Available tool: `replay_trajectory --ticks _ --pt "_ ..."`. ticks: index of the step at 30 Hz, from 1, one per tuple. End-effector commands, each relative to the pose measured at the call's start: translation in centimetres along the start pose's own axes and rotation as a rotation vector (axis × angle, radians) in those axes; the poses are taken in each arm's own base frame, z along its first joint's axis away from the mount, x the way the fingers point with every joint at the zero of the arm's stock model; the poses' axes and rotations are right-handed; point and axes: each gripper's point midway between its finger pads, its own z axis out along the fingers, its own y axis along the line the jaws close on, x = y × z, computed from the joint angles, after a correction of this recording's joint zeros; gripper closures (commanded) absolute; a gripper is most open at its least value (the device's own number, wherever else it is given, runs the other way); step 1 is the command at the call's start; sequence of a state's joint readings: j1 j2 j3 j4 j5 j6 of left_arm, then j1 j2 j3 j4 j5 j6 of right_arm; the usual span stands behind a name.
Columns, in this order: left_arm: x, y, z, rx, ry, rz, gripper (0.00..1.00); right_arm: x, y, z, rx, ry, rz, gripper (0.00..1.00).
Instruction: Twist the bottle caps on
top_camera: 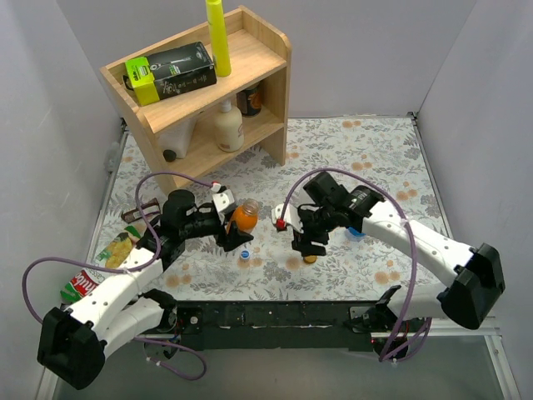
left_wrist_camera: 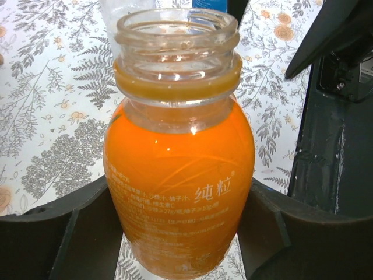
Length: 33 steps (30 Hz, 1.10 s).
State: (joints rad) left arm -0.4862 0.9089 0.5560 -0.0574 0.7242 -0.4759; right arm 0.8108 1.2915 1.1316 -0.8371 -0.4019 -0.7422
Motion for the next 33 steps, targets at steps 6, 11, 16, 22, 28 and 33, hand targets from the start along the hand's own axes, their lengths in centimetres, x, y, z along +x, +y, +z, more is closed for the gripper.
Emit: replay_trajectory --ticks 6,11,16,22,28,33 --pt "-1.6 0.4 -1.3 -0.054 0.039 -0.04 1.0 8.0 -3.0 3.8 0.008 0.166 -0.041 0.25" --pt "-1.4 0.7 -1.1 -0.056 0.042 -0.056 1.0 8.8 -2.5 4.5 -0.028 0.168 -0.096 0.23" --pt "-1.1 1.2 -1.3 -0.074 0.047 -0.065 1.0 9.0 -2.2 5.3 -0.062 0.165 -0.162 0.27" --pt "-0.8 1.4 -1.3 -0.085 0.053 -0.073 1.0 9.8 -1.0 6.6 -0.099 0.181 -0.252 0.29" --pt "-0.4 1.5 -1.4 -0.09 0.059 -0.076 1.0 10.5 -0.7 7.5 -0.114 0.204 -0.26 0.3" --pt "0.0 1.6 -1.3 -0.093 0.062 -0.081 1.0 10.8 -1.0 8.0 -0.104 0.208 -0.26 0.33"
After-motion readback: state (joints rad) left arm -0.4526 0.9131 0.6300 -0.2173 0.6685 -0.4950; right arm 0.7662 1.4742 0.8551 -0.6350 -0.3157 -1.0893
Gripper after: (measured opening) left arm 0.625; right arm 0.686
